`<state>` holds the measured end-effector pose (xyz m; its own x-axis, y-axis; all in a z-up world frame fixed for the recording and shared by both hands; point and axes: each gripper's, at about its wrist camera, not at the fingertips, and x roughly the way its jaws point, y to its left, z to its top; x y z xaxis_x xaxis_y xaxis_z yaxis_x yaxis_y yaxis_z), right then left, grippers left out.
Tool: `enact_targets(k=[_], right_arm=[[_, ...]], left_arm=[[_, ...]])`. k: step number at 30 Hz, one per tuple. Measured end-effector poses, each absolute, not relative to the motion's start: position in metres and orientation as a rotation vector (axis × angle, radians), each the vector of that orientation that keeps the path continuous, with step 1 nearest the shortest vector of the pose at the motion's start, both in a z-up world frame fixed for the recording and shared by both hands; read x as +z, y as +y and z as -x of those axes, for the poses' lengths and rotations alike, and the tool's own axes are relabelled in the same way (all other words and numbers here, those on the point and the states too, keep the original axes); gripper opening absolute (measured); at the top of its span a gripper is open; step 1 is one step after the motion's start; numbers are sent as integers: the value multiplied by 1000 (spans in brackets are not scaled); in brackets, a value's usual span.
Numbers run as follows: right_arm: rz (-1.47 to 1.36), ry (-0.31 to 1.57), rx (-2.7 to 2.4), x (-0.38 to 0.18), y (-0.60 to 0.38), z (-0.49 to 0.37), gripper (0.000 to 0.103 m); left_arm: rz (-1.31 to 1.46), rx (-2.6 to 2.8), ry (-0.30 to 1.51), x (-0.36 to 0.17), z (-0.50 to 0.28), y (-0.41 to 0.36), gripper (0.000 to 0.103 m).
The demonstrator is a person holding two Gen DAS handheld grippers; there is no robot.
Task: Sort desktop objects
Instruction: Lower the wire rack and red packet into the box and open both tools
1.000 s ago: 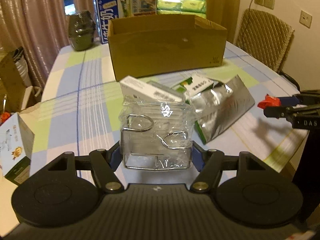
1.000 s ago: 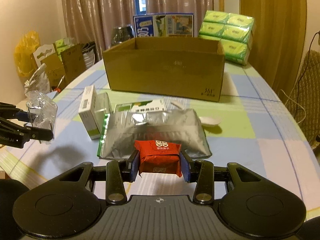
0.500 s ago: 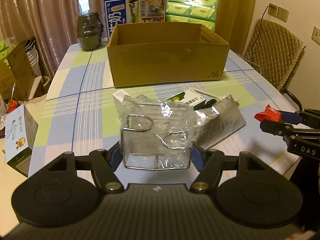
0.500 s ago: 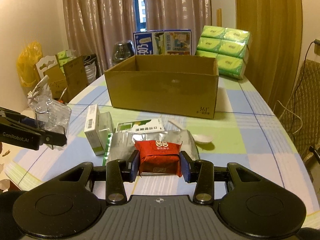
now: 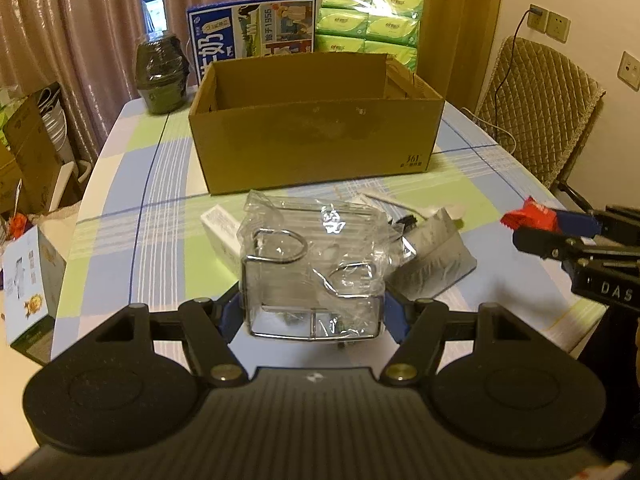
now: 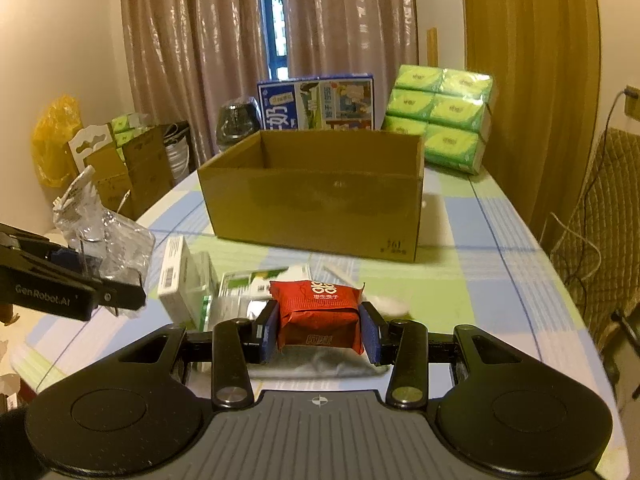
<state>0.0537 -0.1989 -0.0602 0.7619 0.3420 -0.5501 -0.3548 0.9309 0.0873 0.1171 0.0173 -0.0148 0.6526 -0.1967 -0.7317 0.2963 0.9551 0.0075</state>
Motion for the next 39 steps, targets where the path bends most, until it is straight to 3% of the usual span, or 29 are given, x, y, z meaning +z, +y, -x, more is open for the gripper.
enact_targets(k=[18, 39], right_arm=[[65, 542, 422, 17, -201, -209, 39], [59, 653, 412, -34, -189, -340, 39]], left_arm=[[-187, -289, 726, 53, -265, -12, 64], [-111, -269, 790, 2, -404, -17, 65]])
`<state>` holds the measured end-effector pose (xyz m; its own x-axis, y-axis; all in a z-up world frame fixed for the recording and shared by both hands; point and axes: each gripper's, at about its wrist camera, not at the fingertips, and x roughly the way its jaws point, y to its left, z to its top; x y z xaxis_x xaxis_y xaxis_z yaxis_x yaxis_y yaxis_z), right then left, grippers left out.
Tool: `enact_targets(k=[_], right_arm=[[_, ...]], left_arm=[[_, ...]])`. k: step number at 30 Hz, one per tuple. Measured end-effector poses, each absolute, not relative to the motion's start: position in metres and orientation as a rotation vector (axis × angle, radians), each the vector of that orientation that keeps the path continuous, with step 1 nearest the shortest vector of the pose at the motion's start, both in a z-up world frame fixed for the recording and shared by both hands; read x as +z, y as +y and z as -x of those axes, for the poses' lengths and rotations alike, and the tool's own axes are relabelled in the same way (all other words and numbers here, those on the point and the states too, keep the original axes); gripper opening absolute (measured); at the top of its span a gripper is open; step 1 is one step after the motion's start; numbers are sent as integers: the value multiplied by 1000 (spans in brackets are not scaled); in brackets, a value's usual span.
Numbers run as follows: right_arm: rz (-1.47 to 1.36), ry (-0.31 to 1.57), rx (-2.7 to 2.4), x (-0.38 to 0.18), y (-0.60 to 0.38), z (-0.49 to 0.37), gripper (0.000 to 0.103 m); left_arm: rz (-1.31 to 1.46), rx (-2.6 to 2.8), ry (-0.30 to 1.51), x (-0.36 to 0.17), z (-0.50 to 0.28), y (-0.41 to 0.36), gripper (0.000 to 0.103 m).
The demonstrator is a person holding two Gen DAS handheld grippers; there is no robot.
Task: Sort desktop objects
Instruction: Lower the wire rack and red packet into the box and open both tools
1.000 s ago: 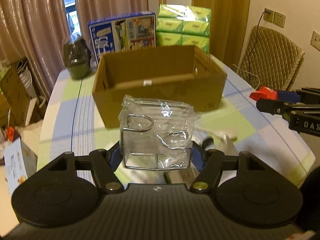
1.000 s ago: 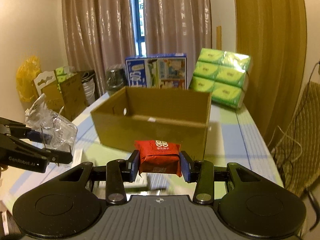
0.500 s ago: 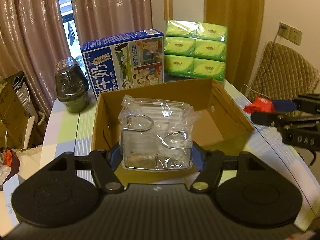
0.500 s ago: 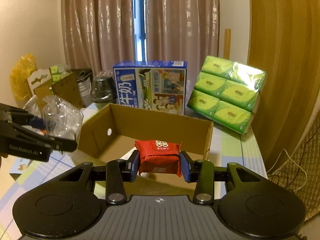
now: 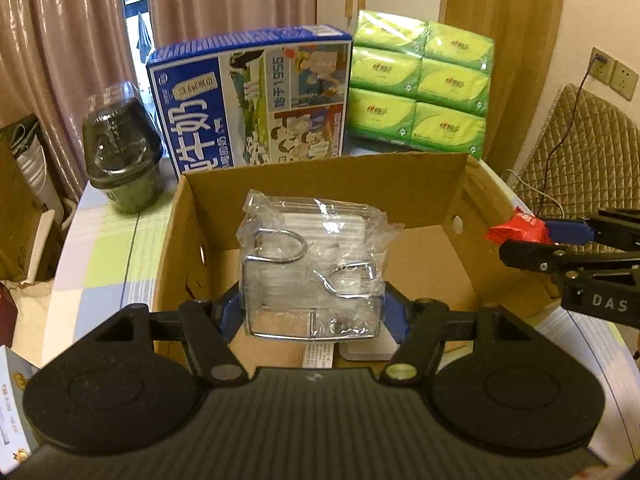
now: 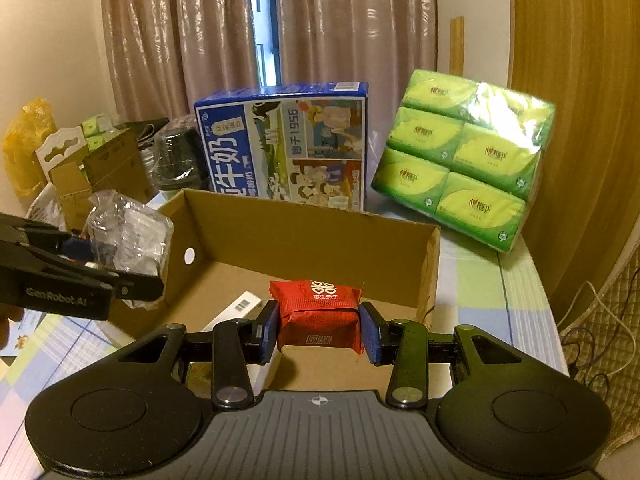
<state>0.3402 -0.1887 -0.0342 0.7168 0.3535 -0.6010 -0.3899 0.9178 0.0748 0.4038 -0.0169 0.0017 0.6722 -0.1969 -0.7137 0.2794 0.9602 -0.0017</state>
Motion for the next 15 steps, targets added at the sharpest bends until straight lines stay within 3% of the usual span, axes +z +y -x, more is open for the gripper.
enact_targets(k=[6, 15], right_arm=[[64, 665, 404, -42, -190, -348, 39], [57, 678, 402, -46, -192, -351, 39]], left_arm=[[-82, -250, 798, -13, -416, -16, 71], [-79, -229, 770, -4, -411, -8, 71]])
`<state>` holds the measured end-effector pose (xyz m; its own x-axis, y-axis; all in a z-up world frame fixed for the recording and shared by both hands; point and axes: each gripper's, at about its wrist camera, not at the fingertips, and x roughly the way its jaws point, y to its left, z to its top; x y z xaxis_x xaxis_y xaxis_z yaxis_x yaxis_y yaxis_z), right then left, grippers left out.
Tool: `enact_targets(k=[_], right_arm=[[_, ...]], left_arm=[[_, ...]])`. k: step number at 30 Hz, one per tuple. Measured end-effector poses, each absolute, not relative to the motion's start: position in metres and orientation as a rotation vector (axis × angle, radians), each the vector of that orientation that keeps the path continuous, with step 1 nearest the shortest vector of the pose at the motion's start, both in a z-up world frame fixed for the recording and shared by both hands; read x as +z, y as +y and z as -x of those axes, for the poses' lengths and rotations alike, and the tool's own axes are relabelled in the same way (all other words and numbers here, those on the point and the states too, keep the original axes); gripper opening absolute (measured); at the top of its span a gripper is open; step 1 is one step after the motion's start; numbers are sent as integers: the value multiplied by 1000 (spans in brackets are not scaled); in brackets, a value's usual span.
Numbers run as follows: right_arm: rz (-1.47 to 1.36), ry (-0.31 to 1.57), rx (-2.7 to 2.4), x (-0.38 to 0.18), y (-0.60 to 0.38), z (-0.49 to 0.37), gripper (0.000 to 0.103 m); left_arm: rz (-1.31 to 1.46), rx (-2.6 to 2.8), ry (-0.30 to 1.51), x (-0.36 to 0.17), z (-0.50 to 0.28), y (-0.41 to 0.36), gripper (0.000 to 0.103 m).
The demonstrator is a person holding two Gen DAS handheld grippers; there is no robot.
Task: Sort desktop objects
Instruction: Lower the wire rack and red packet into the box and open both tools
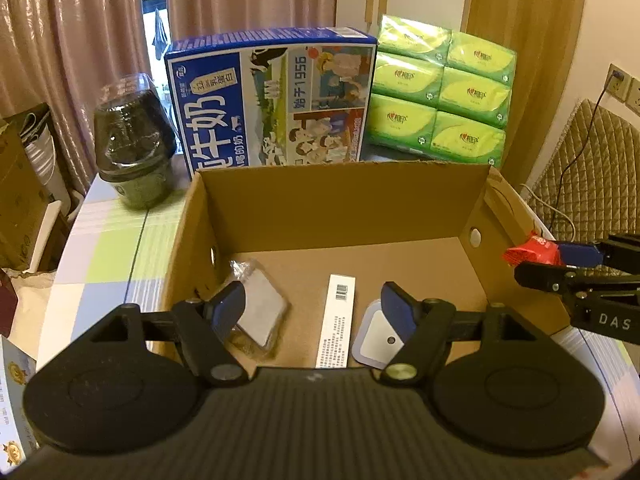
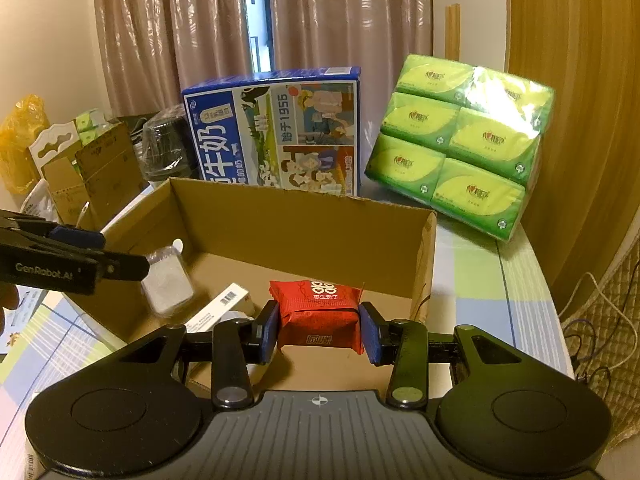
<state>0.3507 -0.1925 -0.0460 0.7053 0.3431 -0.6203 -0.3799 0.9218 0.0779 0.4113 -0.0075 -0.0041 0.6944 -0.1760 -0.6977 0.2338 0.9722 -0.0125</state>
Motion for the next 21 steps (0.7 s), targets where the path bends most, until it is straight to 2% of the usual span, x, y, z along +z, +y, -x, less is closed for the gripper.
enact_targets(k=[7, 9, 11, 21], right_arm=[[56, 692, 404, -47, -186, -355, 39], [54, 688, 398, -47, -185, -357, 44], [31, 677, 391, -46, -187, -359, 77], [3, 635, 375, -26, -205, -341, 79]], left_arm=[[-96, -235, 759, 0, -405, -6, 72], [-94, -235, 758, 0, -403, -5, 72], [-92, -234, 752, 2, -401, -3, 72], [-88, -229, 740, 11, -377, 6, 75]])
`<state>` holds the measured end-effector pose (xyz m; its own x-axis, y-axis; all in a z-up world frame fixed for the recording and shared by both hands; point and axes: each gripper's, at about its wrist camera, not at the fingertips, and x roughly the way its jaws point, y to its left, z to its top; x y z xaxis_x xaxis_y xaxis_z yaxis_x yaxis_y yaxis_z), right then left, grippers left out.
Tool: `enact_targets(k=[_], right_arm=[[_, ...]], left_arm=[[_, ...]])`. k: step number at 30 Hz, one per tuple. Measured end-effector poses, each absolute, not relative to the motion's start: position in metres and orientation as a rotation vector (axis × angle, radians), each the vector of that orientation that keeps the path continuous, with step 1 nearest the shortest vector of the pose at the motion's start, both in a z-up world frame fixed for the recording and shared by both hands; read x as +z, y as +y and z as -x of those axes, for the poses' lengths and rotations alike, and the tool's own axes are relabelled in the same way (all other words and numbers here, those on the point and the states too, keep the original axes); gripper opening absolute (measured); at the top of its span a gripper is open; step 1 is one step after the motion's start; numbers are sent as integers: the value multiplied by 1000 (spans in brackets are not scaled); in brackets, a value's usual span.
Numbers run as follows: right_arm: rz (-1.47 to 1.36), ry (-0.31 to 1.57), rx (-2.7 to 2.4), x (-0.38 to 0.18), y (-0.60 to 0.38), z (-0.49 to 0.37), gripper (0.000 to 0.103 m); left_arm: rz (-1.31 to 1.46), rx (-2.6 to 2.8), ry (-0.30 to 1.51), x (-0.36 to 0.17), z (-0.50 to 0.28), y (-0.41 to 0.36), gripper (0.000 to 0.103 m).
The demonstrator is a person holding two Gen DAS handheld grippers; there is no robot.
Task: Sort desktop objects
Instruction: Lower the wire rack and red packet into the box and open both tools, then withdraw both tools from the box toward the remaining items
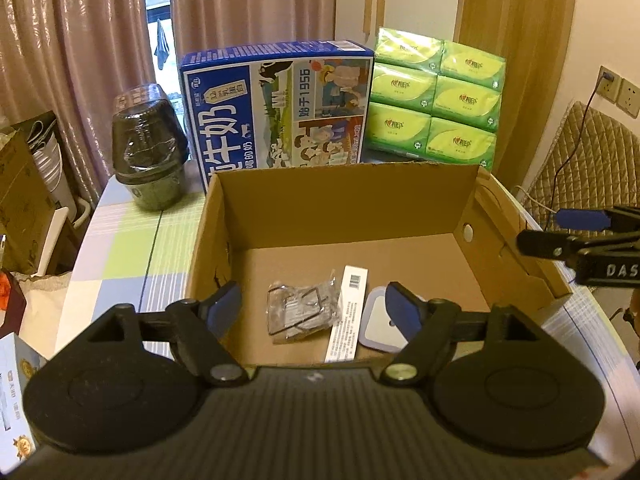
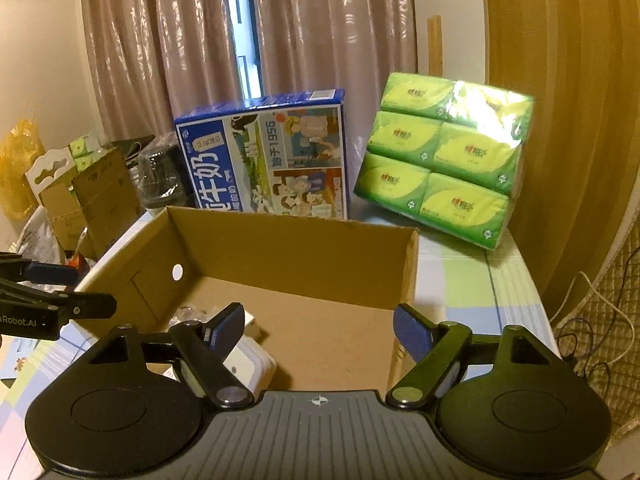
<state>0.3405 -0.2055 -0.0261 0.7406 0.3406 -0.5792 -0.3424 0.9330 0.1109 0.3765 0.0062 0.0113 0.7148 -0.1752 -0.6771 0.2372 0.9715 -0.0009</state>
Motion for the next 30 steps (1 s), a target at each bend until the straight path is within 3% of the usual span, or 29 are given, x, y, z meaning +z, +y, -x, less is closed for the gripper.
enact_targets(k=[15, 30], right_arm=[[50, 596, 437, 11, -209, -245, 84], [109, 632, 491, 4, -210, -158, 96]], left_arm=[[-96, -207, 735, 38, -286, 29, 84], [-111, -182, 771, 33, -190, 61, 95]])
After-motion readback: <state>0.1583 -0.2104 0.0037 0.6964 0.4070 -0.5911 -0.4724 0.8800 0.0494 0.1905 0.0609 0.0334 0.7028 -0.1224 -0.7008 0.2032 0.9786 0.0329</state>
